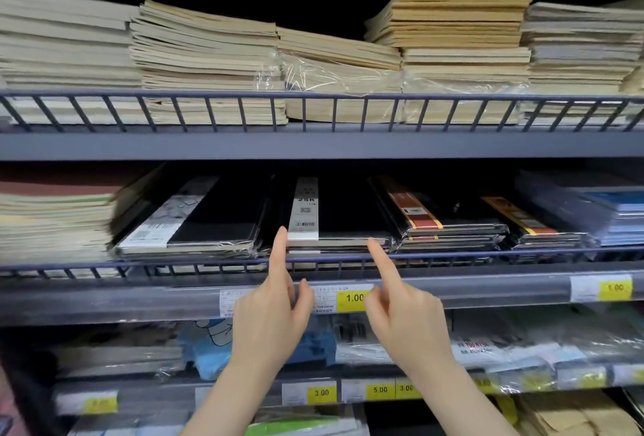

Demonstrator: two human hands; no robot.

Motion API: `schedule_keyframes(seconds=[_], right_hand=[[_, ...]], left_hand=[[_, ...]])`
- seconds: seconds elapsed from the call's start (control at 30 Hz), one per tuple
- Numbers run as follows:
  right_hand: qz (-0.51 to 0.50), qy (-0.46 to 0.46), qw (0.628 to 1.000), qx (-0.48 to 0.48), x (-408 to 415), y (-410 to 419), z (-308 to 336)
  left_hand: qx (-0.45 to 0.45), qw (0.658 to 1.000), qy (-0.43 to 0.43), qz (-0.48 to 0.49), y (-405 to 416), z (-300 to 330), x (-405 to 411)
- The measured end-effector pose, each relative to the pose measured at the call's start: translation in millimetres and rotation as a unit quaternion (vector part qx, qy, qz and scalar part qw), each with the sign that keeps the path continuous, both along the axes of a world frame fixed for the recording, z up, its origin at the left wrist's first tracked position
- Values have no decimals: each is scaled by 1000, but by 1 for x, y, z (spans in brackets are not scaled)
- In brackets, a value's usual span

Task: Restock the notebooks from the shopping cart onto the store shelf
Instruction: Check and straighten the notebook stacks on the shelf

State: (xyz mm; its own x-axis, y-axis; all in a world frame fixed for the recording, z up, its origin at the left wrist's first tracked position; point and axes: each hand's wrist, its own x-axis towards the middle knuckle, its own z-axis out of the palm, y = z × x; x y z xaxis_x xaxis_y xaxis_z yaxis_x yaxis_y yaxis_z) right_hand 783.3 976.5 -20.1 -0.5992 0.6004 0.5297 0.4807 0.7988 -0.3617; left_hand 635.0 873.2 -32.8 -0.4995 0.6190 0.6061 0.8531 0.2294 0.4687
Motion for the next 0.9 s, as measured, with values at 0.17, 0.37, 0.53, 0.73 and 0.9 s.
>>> schedule_keyframes(seconds=[0.17,0.37,0.53,0.73,0.9], right_hand=[[-29,-28,999,19,10,10,1],[-25,9,999,26,0,11,0],[-12,27,999,17,-3,14,-2],[24,104,993,51,7,17,-2],[-92,305,943,95,56,61,2]], left_hand=[[-36,998,49,6,-4,-2,-3],[-14,994,105,2,3,-2,-4],[-8,994,109,6,6,-2,-6],[98,981,165,12,16,4,7],[116,963,230,-81,65,42,52]])
